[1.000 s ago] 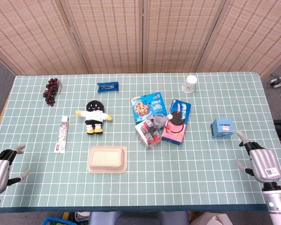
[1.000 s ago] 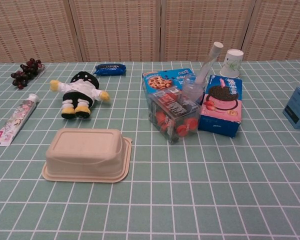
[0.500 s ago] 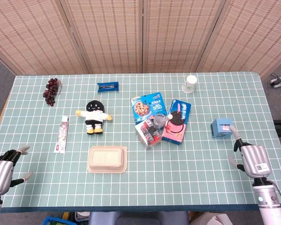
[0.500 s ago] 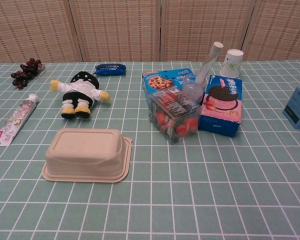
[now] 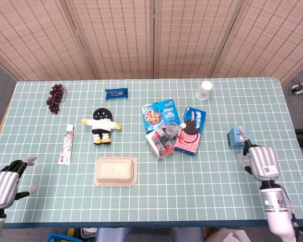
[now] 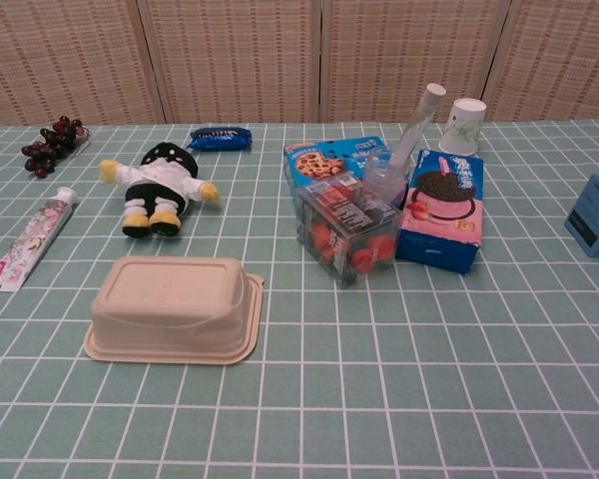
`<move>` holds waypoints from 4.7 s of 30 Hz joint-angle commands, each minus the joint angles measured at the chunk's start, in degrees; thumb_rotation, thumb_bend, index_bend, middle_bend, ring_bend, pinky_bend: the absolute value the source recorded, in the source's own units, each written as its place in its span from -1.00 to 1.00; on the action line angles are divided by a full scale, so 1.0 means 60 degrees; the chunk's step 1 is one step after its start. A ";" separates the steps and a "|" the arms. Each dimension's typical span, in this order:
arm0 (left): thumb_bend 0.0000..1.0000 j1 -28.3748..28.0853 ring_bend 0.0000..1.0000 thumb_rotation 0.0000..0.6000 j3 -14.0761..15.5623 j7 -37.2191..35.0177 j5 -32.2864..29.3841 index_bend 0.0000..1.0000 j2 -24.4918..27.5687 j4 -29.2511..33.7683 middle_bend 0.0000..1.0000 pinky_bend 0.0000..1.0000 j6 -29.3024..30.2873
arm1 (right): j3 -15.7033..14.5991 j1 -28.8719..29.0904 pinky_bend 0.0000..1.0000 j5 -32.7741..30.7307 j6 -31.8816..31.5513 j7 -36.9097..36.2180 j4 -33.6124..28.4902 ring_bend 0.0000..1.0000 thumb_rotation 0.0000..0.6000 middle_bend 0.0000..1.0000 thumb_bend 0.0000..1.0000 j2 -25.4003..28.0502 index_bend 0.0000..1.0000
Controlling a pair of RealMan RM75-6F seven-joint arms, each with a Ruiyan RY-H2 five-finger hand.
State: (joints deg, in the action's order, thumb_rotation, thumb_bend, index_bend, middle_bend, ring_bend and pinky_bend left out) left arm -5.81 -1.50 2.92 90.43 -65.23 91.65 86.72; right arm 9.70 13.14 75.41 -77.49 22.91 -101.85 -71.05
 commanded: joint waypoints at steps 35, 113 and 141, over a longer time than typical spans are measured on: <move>-0.72 0.0158 -0.41 1.00 -0.0309 -0.0424 -0.0564 -0.45 0.0329 0.0075 -0.29 -0.10 0.0270 | 0.0414 0.2905 0.91 -0.2892 0.1357 0.3759 0.0256 0.63 1.00 0.58 0.61 -0.2571 -1.00; -0.72 0.0292 -0.41 1.00 -0.0493 -0.0543 -0.1072 -0.27 0.0858 0.0416 -0.29 -0.10 0.0126 | 0.0924 0.3605 1.00 -0.1945 0.0743 -0.0222 0.1602 1.00 1.00 1.00 -0.72 -0.3068 -0.31; -0.73 0.0364 -0.41 1.00 -0.0523 -0.0739 -0.1077 -0.27 0.0990 0.0496 -0.29 -0.10 0.0236 | 0.1626 0.4406 1.00 -0.2563 0.1768 -0.1169 0.3307 1.00 1.00 1.00 -0.51 -0.4645 -0.24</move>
State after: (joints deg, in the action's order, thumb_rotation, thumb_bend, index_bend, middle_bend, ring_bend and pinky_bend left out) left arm -3.62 -4.64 -1.51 83.97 -59.29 94.62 88.14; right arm 19.40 39.47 60.11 -67.01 15.94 -82.13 -98.79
